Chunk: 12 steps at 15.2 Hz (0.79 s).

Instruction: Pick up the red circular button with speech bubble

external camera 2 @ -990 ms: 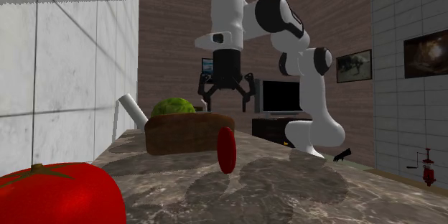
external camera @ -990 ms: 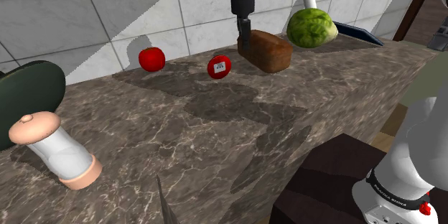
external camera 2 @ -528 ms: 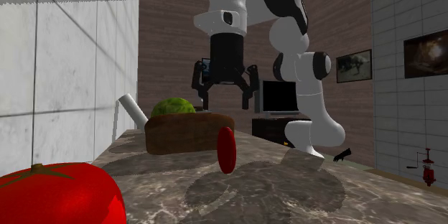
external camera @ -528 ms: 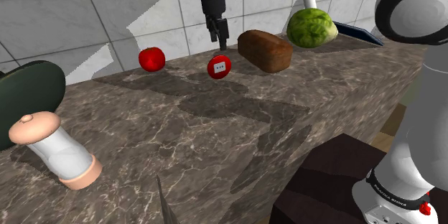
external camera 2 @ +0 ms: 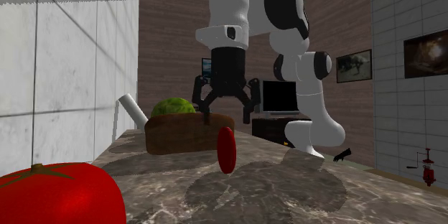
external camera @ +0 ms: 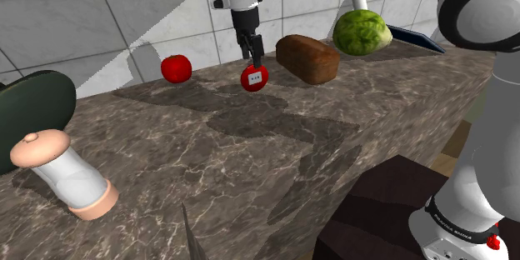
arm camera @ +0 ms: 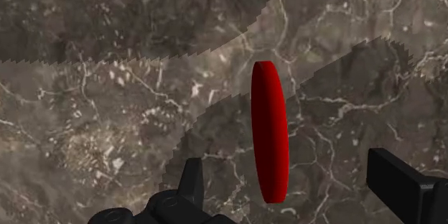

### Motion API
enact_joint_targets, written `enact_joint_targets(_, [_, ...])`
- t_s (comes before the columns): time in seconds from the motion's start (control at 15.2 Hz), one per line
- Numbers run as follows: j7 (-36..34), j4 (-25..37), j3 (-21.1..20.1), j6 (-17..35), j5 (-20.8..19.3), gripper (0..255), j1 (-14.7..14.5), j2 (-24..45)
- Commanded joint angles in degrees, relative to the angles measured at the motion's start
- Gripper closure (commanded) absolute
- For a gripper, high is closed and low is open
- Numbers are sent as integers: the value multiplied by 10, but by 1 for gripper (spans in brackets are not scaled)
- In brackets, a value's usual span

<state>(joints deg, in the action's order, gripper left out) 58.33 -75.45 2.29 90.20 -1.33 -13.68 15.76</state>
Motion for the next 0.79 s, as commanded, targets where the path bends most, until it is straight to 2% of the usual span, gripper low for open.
enact_joint_targets(0.0, [0, -8, 0, 7, 0, 0, 0, -1])
enact_joint_targets(0.07, [0, -9, 0, 8, 0, 255, 0, -2])
enact_joint_targets(0.73, [0, 3, 0, -2, 0, 255, 0, 1])
